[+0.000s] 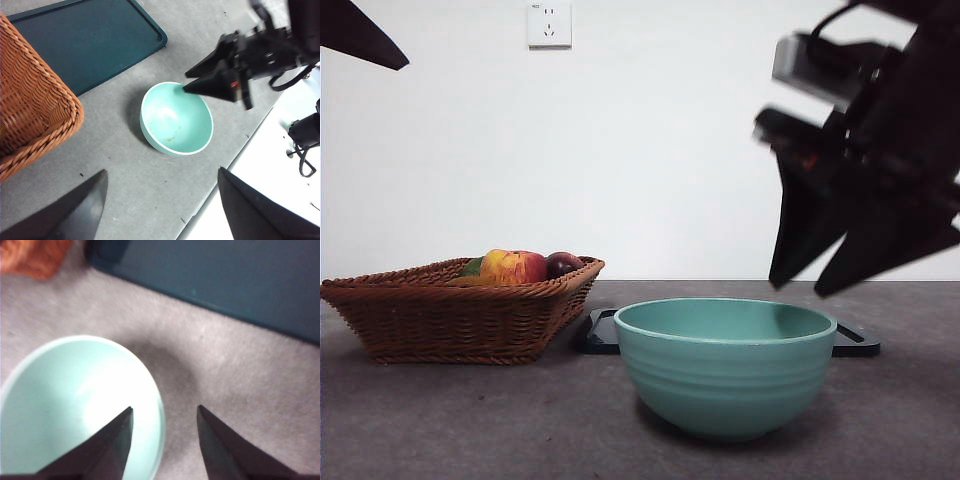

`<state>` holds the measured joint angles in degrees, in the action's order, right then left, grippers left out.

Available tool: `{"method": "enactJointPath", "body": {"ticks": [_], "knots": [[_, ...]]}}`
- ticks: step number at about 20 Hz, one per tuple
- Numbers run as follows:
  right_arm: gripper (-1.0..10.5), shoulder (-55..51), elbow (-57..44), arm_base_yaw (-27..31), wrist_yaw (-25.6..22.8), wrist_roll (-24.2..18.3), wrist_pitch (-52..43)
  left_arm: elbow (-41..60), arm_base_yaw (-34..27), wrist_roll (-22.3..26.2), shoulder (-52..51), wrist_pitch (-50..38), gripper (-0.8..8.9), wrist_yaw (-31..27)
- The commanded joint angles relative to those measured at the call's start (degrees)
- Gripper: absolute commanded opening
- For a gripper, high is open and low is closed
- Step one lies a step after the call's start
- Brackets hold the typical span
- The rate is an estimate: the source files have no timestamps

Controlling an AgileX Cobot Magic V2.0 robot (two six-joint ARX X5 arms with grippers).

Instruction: Pick up the wifruite, put it on the bowl, pick up the plate, put it on desk

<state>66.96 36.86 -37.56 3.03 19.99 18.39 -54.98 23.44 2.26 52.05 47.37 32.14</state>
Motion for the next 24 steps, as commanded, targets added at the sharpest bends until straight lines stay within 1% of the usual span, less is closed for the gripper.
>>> {"method": "enactJointPath", "body": {"ticks": [1, 5, 10, 16, 20, 24], "knots": [[2.0, -3.06, 2.38, -0.57, -0.09, 0.61, 0.96, -0.59, 0.26, 0.7, 0.33, -0.61, 3.44, 0.46], [2.0, -10.1, 6.82, -0.57, 0.68, 0.15, 9.38, -0.59, 0.26, 0.7, 0.33, -0.61, 3.44, 0.46], [2.0, -17.7, 11.96, -0.57, 7.67, -1.49, 19.56, -0.59, 0.26, 0.7, 0.33, -0.61, 3.44, 0.46], [2.0, -24.11, 12.35, -0.57, 15.23, -1.62, 24.68, -0.59, 0.26, 0.7, 0.33, -0.44, 3.44, 0.46], [2.0, -24.76, 12.33, -0.57, 15.17, -2.05, 27.58, -0.59, 0.26, 0.7, 0.33, -0.44, 3.44, 0.46], [2.0, -24.76, 12.33, -0.57, 15.17, -2.05, 27.74, -0.59, 0.26, 0.7, 0.33, -0.44, 3.44, 0.46]]}}
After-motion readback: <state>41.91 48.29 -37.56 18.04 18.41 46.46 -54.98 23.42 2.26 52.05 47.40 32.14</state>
